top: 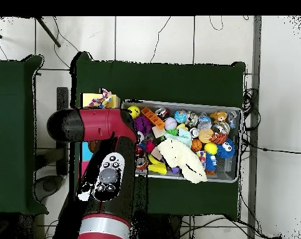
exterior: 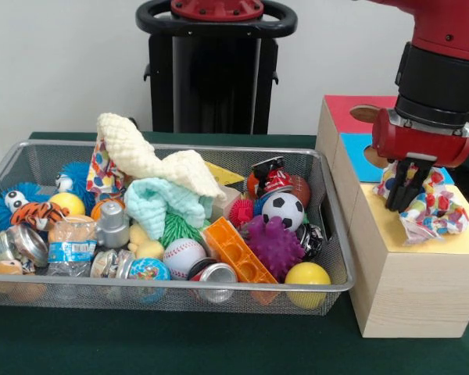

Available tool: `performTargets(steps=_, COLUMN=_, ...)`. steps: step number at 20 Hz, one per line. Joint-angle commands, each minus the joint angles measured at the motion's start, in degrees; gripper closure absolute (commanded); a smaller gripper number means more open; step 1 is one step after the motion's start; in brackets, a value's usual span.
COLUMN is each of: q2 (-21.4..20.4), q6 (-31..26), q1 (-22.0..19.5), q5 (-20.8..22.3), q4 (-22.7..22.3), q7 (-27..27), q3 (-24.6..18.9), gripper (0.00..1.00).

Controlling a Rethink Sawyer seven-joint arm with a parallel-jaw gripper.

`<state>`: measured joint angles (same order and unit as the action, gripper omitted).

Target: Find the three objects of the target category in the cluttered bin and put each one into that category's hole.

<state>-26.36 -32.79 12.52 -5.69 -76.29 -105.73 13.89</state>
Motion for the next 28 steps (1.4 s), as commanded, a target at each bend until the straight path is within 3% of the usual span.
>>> performTargets(steps=1, q2=12.74, q6=9.41, q1=1.55, q5=-5.01, q4=3.71, q7=-15.43, q3=-7.45, gripper=1.0)
performTargets(steps=4, q2=12.53, q6=10.22, q1=1.74, q5=-5.47, q4=3.77, q7=-14.51, q3=-7.58, gripper=1.0)
performTargets(steps=13, q2=10.51, q6=16.54, q1=-2.47, q5=-6.7, q4=-0.13, q7=-9.29, q3=-16.02, gripper=1.0)
performTargets(steps=17, q2=9.95, q6=17.47, q1=-2.12, q5=-5.78, q4=0.18, q7=-9.37, q3=-15.67, gripper=1.0)
performTargets(steps=28, q2=7.37, q6=12.44, q1=-0.19, q5=-4.4, q4=0.37, q7=-10.27, q3=-10.56, gripper=1.0)
